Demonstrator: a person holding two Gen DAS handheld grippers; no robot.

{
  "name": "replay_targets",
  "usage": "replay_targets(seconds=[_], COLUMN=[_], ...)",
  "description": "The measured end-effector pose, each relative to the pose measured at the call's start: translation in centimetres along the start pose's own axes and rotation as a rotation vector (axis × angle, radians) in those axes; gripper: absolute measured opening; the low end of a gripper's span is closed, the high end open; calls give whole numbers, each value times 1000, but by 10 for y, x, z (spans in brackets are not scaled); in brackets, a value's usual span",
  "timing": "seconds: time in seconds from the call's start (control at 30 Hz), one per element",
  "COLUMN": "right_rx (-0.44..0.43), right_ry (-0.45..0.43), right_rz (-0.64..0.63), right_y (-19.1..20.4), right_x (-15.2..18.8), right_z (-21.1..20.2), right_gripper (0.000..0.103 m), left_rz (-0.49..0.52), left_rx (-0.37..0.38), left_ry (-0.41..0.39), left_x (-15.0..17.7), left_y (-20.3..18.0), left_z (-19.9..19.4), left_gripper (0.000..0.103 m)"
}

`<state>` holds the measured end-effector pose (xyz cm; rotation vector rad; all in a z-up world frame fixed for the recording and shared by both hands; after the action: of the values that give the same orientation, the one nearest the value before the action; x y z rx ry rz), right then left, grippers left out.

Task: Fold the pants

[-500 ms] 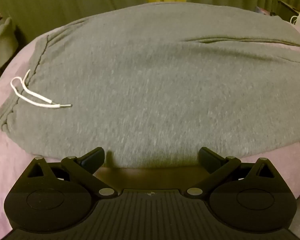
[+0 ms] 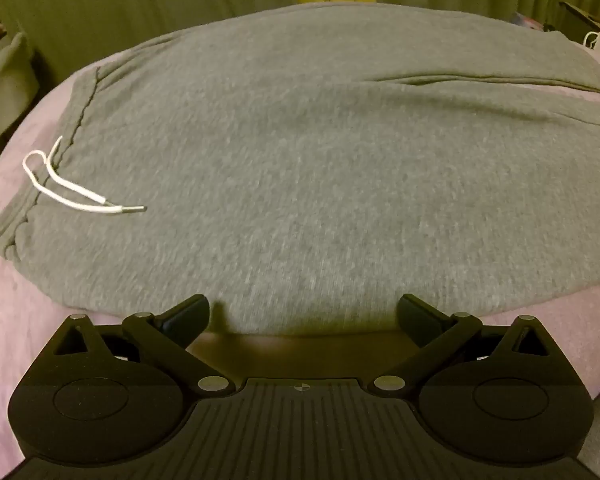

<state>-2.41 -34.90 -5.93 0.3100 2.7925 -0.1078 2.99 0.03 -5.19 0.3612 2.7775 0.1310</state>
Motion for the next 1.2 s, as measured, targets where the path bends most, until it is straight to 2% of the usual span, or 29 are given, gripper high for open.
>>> replay_targets(seconds=[1.2], right_rx=[6], right_ry=[0], right_rz=[2], right_y=[2], right_x=[-2], right_z=[1], right_gripper=[99], left_rz=[-1], left_rx=[3], left_ry=[8], left_x=[6], left_y=[8], left_z=[5], left_gripper=[103])
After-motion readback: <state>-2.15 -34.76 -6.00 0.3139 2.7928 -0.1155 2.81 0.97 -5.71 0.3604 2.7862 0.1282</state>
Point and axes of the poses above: each gripper's, at about its wrist camera, not at the fingertips, and z roughly the way its jaws point, y to its left, x to its underside, the point moved 6 cm from there along z, roughly the way its jaws point, and after that the axes turned 11 degrees about y, right-handed, at the moved point
